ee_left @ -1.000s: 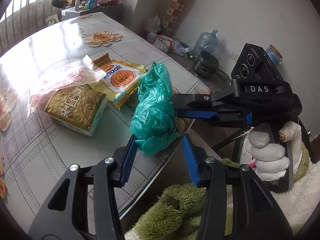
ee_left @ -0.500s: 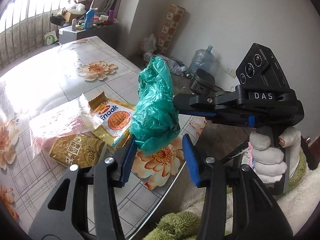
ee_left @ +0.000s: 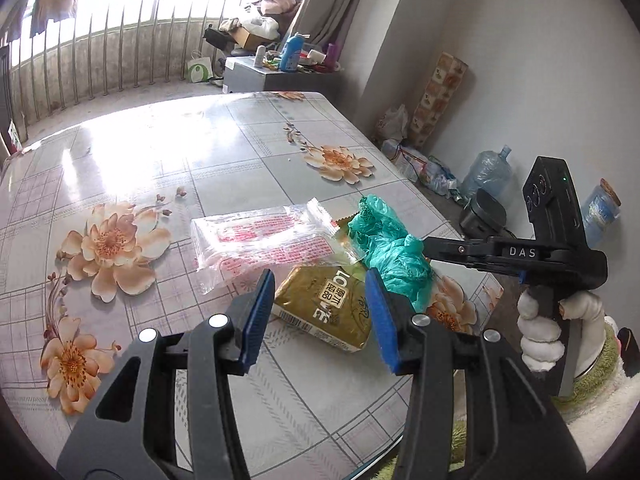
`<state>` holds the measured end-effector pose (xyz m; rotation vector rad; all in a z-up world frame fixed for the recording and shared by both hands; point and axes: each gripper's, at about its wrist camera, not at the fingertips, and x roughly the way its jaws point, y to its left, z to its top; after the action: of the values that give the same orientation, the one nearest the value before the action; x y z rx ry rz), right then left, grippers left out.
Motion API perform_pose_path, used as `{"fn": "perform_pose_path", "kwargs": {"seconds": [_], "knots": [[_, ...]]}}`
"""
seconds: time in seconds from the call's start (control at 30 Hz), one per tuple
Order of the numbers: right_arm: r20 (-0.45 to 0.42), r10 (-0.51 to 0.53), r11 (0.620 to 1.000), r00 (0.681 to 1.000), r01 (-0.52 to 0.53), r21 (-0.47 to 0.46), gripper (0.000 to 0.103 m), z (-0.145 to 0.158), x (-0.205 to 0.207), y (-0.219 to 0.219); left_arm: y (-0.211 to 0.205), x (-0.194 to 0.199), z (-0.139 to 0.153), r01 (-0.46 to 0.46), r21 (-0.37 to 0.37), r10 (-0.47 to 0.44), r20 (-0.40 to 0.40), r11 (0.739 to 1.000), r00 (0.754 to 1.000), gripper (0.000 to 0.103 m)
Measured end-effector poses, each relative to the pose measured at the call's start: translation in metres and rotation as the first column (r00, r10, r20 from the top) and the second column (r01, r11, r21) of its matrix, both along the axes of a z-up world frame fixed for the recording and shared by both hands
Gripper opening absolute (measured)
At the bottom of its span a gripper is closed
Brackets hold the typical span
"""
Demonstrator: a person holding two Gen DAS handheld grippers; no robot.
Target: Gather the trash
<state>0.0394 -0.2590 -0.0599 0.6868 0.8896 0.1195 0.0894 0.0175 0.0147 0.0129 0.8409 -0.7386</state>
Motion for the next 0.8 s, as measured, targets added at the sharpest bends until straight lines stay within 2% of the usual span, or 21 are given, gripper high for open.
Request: {"fn": "perform_pose_path", "kwargs": {"seconds": [0.07,0.13,0.27,0.4,0.57,0.73,0.8], "knots": [[0.004,-0.01,1.0,1.0,0.01,0.005,0.036,0.001,0.001,-0.002,0.006,0.004,-0.003,-0.032,0.023,0.032,0.014,0.999,0.999,0.044],[0.009,-0.018,1.0,1.0,0.018,0.003,0.038,0.004,0.001,0.001,0.008,0.005,-0.005,-0.058,0.088,0.051,0.077,0.994,0.996,0.044],[0.016,-0.019,1.0,1.0,0.019,-0.02,0.04,0.011,0.001,0.005,0.002,0.004,-0.013,-0.062,0.237,0.01,0.212,0.97,0.977,0.044],[0.008,-0.022,0.999,1.0,0.022,-0.027,0.041,0.013,0.003,0.008,-0.007,0.002,-0.026,-0.039,0.392,-0.09,0.305,0.919,0.948,0.044],[-0.005,-0.022,0.999,1.0,0.022,-0.035,0.041,0.013,0.008,0.015,-0.015,0.006,-0.037,0.034,0.5,-0.226,0.329,0.865,0.917,0.044],[-0.017,-0.029,0.999,0.999,0.028,-0.041,0.041,0.012,0.009,0.02,-0.03,0.01,-0.049,0.125,0.612,-0.41,0.352,0.781,0.841,0.044],[-0.02,-0.035,0.998,0.999,0.034,-0.045,0.041,0.012,0.01,0.021,-0.035,0.014,-0.052,0.148,0.63,-0.45,0.351,0.762,0.821,0.044]]}}
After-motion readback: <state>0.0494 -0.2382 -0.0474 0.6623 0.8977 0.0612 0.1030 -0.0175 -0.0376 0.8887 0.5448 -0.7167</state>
